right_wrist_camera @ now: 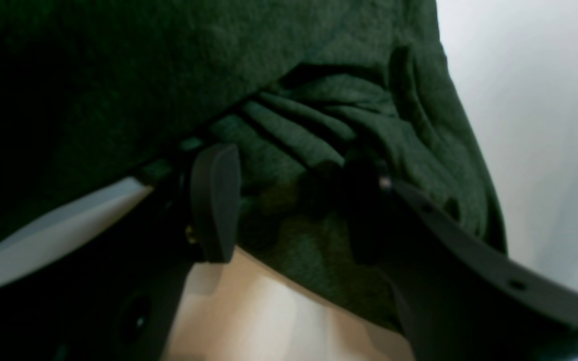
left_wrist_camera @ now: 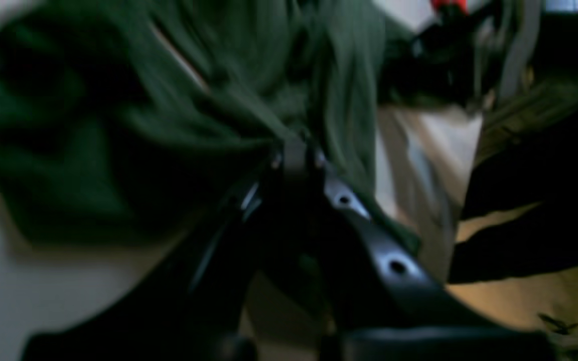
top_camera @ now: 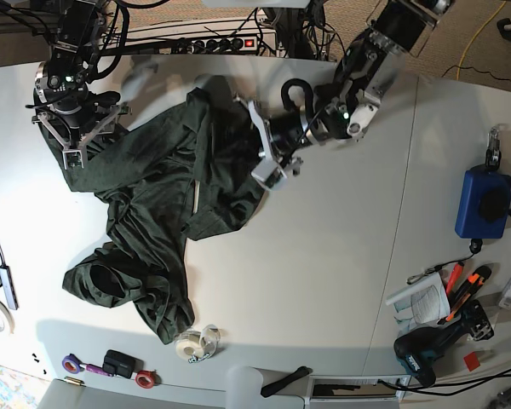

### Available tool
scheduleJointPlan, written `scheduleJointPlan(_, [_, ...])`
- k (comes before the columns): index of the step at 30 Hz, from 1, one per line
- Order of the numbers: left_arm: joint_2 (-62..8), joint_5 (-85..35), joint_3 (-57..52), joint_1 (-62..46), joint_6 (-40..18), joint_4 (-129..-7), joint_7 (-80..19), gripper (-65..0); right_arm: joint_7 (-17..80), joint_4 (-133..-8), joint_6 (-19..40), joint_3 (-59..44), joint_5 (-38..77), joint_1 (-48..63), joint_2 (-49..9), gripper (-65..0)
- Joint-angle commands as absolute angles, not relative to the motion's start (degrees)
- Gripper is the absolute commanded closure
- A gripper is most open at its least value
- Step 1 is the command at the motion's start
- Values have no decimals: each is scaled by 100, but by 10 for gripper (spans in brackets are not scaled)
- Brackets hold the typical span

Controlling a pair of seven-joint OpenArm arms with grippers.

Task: Layout the t-shirt on the table in an organized manner, then fold the t-shirt properly
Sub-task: 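Grasp the t-shirt with both grippers and lift it off the table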

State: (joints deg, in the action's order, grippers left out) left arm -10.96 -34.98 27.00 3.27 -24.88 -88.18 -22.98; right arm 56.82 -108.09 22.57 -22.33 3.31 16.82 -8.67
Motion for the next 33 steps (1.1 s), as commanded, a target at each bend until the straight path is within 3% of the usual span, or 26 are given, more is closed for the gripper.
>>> scheduleJointPlan(1, [-1028,-3601,2683,657,-2436,-8925,-2095,0,5599,-10901,2296,-2255,366,1651,-934,-324])
scheduleJointPlan(5, [-1020,-3590,2683,1422,-1896,-8925,-2108,0,5599,-10901,2294,-2255,366,1651,-934,-324])
scheduleJointPlan(11, [-1017,-3118,2683,2405,-1745,-8923,-2080,0,5568,-10901,2294,-2255,366,1651,-932,-324])
scheduleJointPlan(16, [-1015,-3015,2683,3365,-1173,-8923,-1984,0,5520,-10901,2296,-2255,366,1651,-932,-324])
scheduleJointPlan(20, [-923,-3020,2683,4178,-1157,-8923,-1949,0,5430,-10901,2296,-2255,368,1651,-910,-324])
scheduleJointPlan(24, [-403,-3061,2683,4689,-1160,-8923,-1968,0,5328,-10873,2296,-2161,366,1651,-821,-324])
scheduleJointPlan(30, [854,-3437,2982,4401,-1592,-8770,-2128,0,4989,-9935,2290,-1708,316,1634,-642,-324])
scheduleJointPlan(33, [900,-3323,3771,4130,-1793,-8530,-1638,0,4904,-9212,2276,-1420,145,1601,-620,-324])
